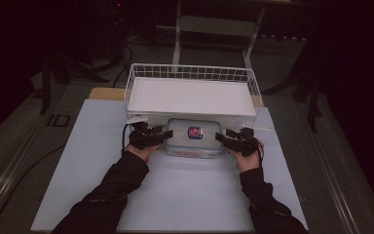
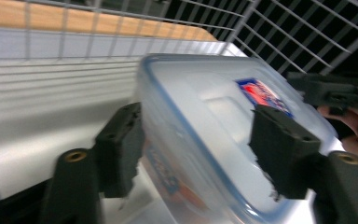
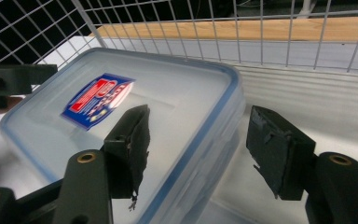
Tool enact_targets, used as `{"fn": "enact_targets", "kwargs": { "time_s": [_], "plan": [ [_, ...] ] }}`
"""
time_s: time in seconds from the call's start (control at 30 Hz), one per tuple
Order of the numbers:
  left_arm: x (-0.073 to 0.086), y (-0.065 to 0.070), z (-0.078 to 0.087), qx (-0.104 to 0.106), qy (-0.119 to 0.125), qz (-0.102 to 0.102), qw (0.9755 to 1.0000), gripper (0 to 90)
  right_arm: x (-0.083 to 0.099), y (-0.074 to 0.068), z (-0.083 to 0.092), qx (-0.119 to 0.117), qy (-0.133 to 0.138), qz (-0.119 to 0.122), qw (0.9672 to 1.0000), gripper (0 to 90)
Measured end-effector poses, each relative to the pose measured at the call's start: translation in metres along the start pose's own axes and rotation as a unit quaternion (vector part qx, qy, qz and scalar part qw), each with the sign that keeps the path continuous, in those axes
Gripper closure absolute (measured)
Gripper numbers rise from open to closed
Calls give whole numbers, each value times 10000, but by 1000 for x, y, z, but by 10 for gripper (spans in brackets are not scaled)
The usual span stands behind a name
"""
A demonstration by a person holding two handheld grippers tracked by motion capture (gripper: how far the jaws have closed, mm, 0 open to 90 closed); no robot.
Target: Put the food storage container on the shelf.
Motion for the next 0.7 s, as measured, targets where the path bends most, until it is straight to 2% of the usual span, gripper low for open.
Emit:
{"fn": "enact_targets", "kwargs": {
  "time_s": [0.13,0.23,0.3,0.37,0.47,0.53,0.6,0.67,0.7],
  "plan": [
    [1,6,11,125,4,-152,9998,261,-3,-13,8,-28,70,128,9999,387],
    [0,8,23,201,96,-111,9997,213,-6,-31,13,-240,145,191,9994,397],
    [2,12,30,288,-9,-153,9995,166,-7,-44,13,-402,103,314,9986,412],
    [5,17,36,287,-192,-297,9990,139,-5,-57,14,-541,84,398,9977,433],
    [8,24,46,190,-196,-533,9982,12,0,-70,13,-769,16,417,9962,544],
    [9,26,53,198,-129,-563,9981,1,6,-79,11,-923,-91,408,9949,618],
    [10,28,59,143,-149,-609,9979,0,13,-88,7,-1025,-233,427,9935,676],
    [12,31,65,192,-170,-608,9978,0,20,-93,3,-1093,-375,440,9923,755],
    [15,32,68,103,-185,-653,9976,0,24,-96,0,-1116,-451,442,9917,808]
  ]
}}
Point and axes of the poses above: each handheld gripper's, and its own axes: z roughly backward along the jaws, x roughly out of its underside, y roughly to its right, the point moved 6 cm from there along -z, roughly forward along the jaws, and after that the axes turned 13 degrees about -x, right-handed, at the moved point
